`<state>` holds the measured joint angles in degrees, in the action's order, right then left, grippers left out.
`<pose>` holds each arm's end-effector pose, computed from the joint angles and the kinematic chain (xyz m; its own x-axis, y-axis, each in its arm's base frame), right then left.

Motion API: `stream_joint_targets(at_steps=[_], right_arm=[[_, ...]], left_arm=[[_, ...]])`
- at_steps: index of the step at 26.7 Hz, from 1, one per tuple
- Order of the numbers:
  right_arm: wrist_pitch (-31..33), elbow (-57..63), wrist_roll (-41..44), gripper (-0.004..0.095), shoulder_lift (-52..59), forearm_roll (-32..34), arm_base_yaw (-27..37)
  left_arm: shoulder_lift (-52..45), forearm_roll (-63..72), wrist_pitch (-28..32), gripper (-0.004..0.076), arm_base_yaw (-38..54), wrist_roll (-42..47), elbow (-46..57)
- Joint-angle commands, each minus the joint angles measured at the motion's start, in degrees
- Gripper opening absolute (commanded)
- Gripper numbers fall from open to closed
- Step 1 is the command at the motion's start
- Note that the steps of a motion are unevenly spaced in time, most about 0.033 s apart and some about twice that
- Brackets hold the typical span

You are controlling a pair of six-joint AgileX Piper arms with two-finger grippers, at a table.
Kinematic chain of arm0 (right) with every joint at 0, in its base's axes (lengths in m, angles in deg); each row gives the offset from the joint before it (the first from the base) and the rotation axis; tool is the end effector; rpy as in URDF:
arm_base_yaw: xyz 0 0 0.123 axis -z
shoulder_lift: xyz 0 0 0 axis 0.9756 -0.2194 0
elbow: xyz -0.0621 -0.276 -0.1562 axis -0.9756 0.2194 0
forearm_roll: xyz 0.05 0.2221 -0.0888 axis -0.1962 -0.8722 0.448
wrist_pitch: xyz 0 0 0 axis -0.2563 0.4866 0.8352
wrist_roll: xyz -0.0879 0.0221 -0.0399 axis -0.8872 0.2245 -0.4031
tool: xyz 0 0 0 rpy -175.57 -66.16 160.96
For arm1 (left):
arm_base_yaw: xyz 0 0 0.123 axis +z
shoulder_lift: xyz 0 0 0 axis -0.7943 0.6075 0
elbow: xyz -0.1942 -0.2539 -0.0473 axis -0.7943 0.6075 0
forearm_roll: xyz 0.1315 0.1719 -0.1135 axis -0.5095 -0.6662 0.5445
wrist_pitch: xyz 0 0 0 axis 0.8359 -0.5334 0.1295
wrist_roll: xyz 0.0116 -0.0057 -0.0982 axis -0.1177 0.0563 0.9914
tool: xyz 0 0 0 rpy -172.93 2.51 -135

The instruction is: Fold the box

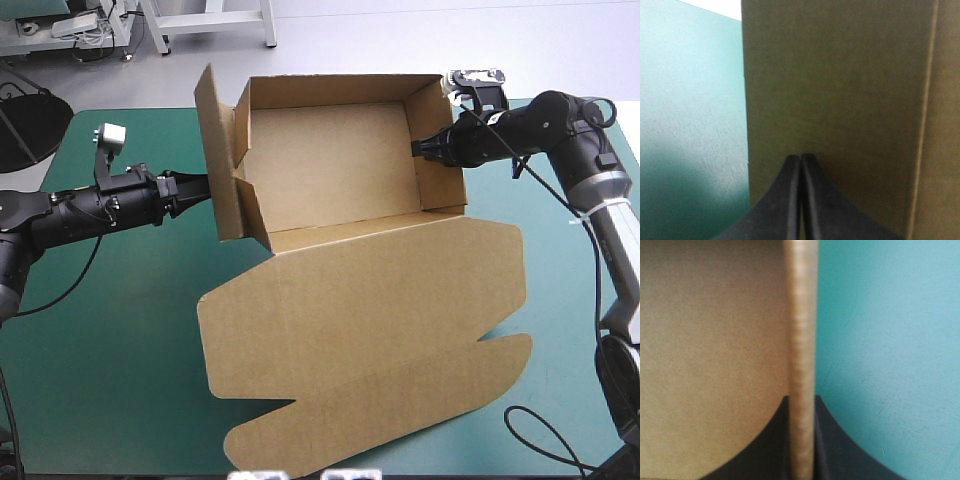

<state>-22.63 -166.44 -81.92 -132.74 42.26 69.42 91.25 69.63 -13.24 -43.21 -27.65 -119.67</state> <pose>0.3715 0.0889 0.4236 -0.7186 -0.0702 -0.6919 -0.3638 0.8858 0.2881 0.2494 -0.0507 0.4256 -0.7317 -0.2615 -0.6295 0.4773 0.4628 -0.7470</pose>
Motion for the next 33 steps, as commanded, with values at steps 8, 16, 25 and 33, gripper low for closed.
stream_joint_targets(at_steps=[8, 16, 25, 33], right_arm=[[-10.42, -1.48, 5.06, -0.0014, -0.28, 1.49, -8.25], [-11.13, -1.48, 6.41, -0.0014, -1.44, 3.33, -9.72], [-10.85, -1.48, 8.34, -0.0014, -2.74, 7.43, -9.72], [-12.26, -1.48, 9.85, -0.0014, -3.20, 11.15, -12.89]], left_arm=[[-1.68, 1.71, -2.48, -0.0008, -1.44, 0.01, -1.50], [-1.36, -2.62, -0.83, 0.0020, -1.44, 0.01, -1.50], [-1.36, -2.85, -1.75, 0.0382, -1.44, 0.01, -1.50], [-1.36, -9.11, 5.30, 0.0488, -1.44, 0.40, -1.50]])
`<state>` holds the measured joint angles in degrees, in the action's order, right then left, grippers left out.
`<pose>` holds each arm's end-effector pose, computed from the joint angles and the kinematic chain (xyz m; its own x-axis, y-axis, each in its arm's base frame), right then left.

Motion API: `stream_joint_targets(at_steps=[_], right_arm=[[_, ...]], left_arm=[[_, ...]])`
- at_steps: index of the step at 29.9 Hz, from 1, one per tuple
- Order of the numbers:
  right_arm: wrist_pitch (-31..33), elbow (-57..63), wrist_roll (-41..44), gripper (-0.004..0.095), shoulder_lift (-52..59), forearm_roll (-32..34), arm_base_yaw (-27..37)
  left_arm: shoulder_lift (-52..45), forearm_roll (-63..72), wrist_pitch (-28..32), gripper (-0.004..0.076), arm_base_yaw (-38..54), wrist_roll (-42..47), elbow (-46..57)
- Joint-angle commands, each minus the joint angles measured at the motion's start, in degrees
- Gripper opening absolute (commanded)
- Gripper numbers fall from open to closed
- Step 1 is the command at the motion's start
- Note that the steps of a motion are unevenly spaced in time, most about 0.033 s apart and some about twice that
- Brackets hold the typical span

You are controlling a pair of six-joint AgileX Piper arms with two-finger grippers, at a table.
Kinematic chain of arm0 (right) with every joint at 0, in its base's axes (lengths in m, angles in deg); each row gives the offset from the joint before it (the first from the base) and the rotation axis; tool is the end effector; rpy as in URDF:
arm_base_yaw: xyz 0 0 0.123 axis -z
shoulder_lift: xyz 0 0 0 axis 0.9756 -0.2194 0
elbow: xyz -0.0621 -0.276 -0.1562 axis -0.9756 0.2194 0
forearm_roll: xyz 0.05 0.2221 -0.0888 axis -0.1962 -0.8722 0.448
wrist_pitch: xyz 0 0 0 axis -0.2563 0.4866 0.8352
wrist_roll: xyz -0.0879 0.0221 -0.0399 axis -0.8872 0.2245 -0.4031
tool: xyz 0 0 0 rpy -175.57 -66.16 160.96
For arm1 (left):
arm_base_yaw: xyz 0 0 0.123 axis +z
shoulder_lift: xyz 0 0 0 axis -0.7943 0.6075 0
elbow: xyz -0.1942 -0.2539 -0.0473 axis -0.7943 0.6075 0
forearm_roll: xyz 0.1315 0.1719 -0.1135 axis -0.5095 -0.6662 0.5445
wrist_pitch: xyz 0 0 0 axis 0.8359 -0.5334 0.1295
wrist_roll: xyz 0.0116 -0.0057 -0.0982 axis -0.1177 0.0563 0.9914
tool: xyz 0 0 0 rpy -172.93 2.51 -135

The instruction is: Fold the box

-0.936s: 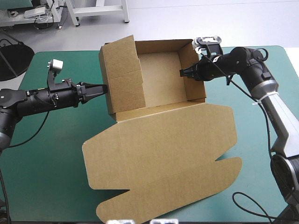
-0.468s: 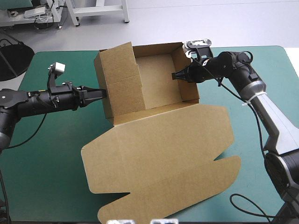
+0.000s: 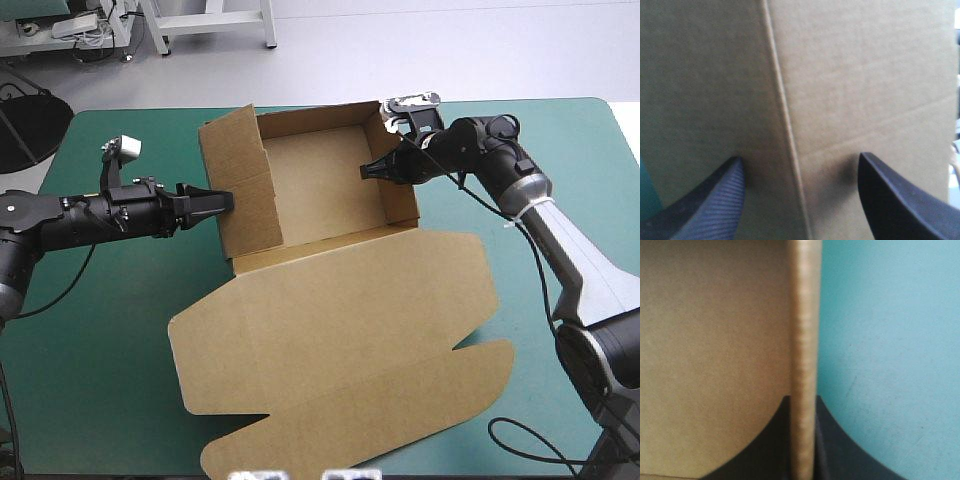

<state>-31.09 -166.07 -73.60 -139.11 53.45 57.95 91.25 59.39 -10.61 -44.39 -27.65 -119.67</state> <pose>0.3919 0.1586 0.3806 -0.7136 -0.1606 -0.6819 -0.3948 0.8963 0.2020 0.2504 -0.0492 0.4102 -0.7393 -0.1512 -0.6562 0.4621 0.5949 -0.6577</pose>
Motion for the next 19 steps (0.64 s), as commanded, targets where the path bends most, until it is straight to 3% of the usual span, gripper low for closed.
stream_joint_targets(at_steps=[1, 5, 12, 19], right_arm=[[-3.96, -1.86, 2.12, -0.0013, 3.17, 1.00, -1.98], [-4.43, -1.86, 5.78, -0.0012, 3.17, 5.02, -4.07], [-6.96, -1.86, 8.73, -0.0012, 3.17, 4.53, -7.22], [-8.21, -1.96, 10.96, -0.0012, 3.17, 3.95, -10.32]], left_arm=[[-1.36, -0.14, 3.38, 0.0488, -0.26, 0.40, -1.50], [-1.36, -3.83, 5.70, 0.0487, -0.26, 0.40, -1.50], [-1.36, -7.02, 9.40, 0.0428, -0.26, 1.64, -1.50], [-1.36, -16.81, 14.92, 0.0291, -0.26, 3.92, -1.50]])
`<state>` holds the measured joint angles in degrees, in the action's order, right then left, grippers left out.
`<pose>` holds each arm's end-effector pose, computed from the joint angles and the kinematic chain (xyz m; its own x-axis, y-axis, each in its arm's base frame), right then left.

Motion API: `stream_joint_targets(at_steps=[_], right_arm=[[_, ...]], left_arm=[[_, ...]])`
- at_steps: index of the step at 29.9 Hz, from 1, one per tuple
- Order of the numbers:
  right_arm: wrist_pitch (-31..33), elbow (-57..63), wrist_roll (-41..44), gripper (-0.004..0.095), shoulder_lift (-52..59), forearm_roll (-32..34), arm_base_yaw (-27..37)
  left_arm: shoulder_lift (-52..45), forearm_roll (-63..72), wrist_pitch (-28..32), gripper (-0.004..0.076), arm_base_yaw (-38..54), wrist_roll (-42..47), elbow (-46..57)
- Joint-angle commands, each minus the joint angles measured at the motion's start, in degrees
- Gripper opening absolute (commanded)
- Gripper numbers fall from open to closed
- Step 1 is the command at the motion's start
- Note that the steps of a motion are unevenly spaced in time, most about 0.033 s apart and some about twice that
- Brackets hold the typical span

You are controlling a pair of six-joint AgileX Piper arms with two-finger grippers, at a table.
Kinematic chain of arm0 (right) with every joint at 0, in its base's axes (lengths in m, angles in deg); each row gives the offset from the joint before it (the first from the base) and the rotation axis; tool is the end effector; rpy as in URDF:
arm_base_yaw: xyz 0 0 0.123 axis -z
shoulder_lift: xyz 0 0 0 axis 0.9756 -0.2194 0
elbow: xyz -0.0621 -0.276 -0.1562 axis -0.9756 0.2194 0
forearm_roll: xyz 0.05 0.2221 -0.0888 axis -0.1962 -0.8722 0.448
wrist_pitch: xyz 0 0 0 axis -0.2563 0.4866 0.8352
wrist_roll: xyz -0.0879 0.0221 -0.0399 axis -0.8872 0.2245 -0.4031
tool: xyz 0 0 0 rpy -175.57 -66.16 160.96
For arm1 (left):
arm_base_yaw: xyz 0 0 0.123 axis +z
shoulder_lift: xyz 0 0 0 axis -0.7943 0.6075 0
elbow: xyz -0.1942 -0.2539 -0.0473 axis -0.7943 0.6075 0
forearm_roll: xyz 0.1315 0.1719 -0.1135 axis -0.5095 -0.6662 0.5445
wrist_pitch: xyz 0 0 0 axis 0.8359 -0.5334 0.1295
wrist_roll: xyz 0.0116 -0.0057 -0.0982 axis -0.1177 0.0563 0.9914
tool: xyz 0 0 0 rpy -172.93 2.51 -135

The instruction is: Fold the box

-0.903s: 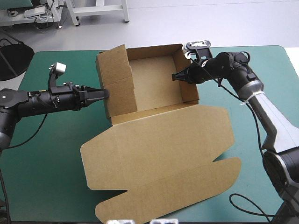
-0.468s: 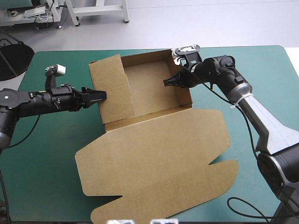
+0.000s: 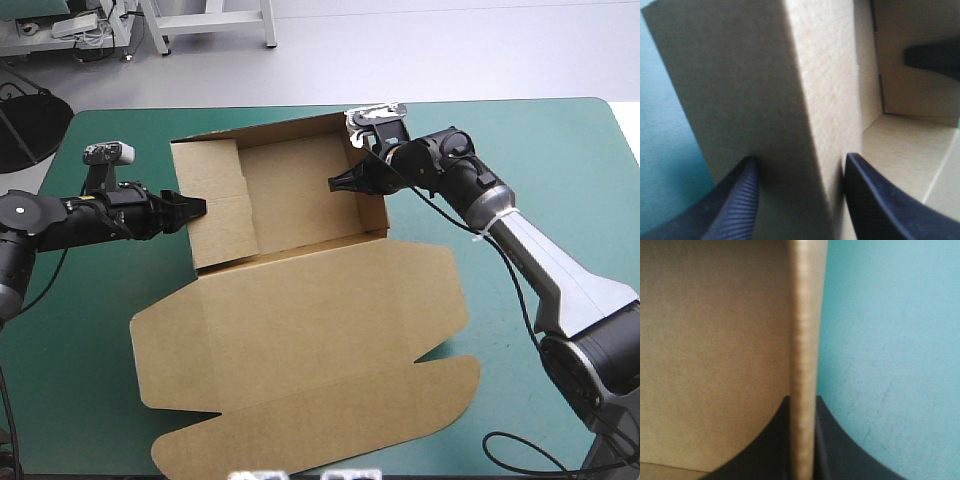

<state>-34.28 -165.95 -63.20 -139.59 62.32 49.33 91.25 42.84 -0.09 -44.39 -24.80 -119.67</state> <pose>0.3744 0.2082 0.3781 -0.6920 -0.1815 -0.6987 -0.4112 0.8946 0.1748 0.2619 -0.0274 0.3917 -0.7115 -0.0750 -0.6987 0.3560 0.8187 -0.4505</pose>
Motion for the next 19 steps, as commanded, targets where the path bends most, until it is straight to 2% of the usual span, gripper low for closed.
stream_joint_targets(at_steps=[1, 7, 9, 11, 16, 19], right_arm=[[-5.02, -2.08, 0.56, -0.0012, 3.64, -5.00, -2.28], [-5.02, -2.08, 1.06, -0.0012, 3.64, -5.00, -3.81], [-4.58, -2.08, 1.17, -0.0012, 3.64, -5.14, -3.86], [-3.46, -2.08, 1.17, -0.0012, 3.64, -5.14, -3.86], [1.76, -2.08, 1.04, -0.0012, 3.64, -4.04, -3.86], [4.14, -2.08, 1.17, -0.0012, 3.64, -3.45, -3.86]], left_arm=[[-1.36, -1.32, 5.15, 0.0272, -0.26, 1.08, -1.50], [-1.36, -4.44, 7.59, 0.0176, -0.26, 2.33, -1.50], [-1.36, -5.75, 7.47, 0.0102, -0.26, 3.50, -1.50], [-1.36, -7.72, 7.31, -0.0010, -0.26, 5.32, -1.50], [-1.36, -9.23, 6.86, -0.0009, -1.24, 5.44, -1.50], [-1.36, -15.45, 7.23, -0.0009, -4.15, 9.72, -1.50]])
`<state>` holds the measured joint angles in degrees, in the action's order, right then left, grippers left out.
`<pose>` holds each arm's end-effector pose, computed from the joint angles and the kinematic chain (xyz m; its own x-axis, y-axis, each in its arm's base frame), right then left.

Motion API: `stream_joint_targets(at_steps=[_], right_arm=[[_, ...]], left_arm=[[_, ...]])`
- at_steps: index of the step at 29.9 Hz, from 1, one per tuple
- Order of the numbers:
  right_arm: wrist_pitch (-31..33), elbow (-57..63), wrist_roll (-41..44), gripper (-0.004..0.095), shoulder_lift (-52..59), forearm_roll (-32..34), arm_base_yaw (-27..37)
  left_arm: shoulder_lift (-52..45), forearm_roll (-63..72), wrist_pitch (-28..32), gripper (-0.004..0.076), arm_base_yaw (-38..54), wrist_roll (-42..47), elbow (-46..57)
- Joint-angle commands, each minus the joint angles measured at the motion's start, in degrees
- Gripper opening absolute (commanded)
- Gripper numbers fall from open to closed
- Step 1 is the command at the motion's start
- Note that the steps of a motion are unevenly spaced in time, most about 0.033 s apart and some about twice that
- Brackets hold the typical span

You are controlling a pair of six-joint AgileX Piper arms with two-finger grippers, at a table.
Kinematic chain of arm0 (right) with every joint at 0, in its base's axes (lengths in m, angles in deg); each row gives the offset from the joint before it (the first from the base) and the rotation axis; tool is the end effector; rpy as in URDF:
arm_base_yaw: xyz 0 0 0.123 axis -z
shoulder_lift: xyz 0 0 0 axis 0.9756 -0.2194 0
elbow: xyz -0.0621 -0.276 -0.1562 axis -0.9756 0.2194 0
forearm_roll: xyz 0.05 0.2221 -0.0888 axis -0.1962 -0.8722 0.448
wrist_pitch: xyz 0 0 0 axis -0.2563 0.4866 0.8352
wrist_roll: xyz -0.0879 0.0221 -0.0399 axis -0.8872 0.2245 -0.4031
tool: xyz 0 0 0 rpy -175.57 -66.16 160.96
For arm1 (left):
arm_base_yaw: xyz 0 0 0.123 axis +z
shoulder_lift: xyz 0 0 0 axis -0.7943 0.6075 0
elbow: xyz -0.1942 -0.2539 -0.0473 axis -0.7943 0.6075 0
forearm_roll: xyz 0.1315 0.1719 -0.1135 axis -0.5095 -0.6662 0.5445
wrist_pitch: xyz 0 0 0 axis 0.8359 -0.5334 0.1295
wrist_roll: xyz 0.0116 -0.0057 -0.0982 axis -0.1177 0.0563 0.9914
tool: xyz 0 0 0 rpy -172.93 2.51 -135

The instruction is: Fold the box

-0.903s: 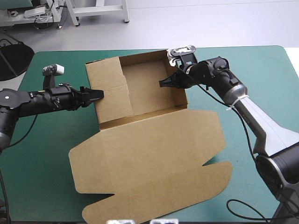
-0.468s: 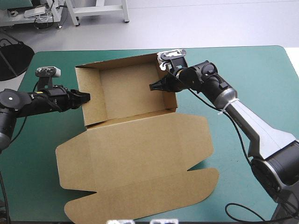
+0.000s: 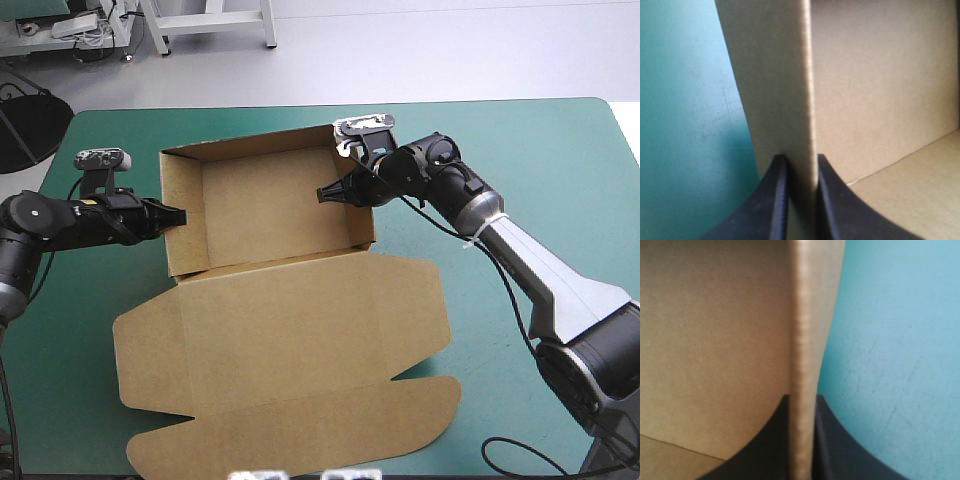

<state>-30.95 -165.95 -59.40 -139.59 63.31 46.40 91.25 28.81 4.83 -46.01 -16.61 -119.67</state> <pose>0.3601 0.2243 0.3740 -0.7366 -0.1927 -0.6483 -0.4074 0.8916 0.1979 0.2650 -0.0169 0.3811 -0.7347 -0.0334 -0.6775 0.2525 0.9135 -0.3189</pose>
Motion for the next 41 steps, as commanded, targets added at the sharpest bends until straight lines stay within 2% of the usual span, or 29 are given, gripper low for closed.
stream_joint_targets(at_steps=[1, 5, 10, 14, 21, 33, 41], right_arm=[[1.93, -2.08, -2.52, -0.0012, 3.64, -3.79, -0.93], [7.17, -1.97, -0.08, -0.0013, 3.64, -0.02, -0.93], [12.71, -1.97, -0.03, -0.0013, 3.64, -0.71, -0.93], [16.80, -1.97, 1.00, -0.0013, 3.64, -0.71, -0.93], [19.88, -1.97, 3.65, -0.0013, 3.64, -1.19, -1.56], [20.65, -1.97, 7.25, -0.0013, 3.64, -1.22, -2.35], [24.06, -1.63, 9.63, -0.0013, 3.06, 0.07, -2.35]], left_arm=[[-1.36, -4.15, 2.63, -0.0009, -3.80, 3.64, -1.50], [-1.23, -12.00, 2.75, -0.0009, -7.87, 10.31, -1.50], [-0.26, -14.07, 2.39, -0.0009, -8.94, 15.44, -1.99], [0.94, -18.10, 0.17, -0.0009, -8.94, 19.59, -4.24], [2.82, -38.46, -6.41, -0.0009, -12.94, 29.28, -8.38], [6.96, -34.69, -6.74, -0.0009, -22.09, 31.22, -8.85], [11.41, -30.04, -6.89, -0.0009, -23.83, 31.95, -8.85]])
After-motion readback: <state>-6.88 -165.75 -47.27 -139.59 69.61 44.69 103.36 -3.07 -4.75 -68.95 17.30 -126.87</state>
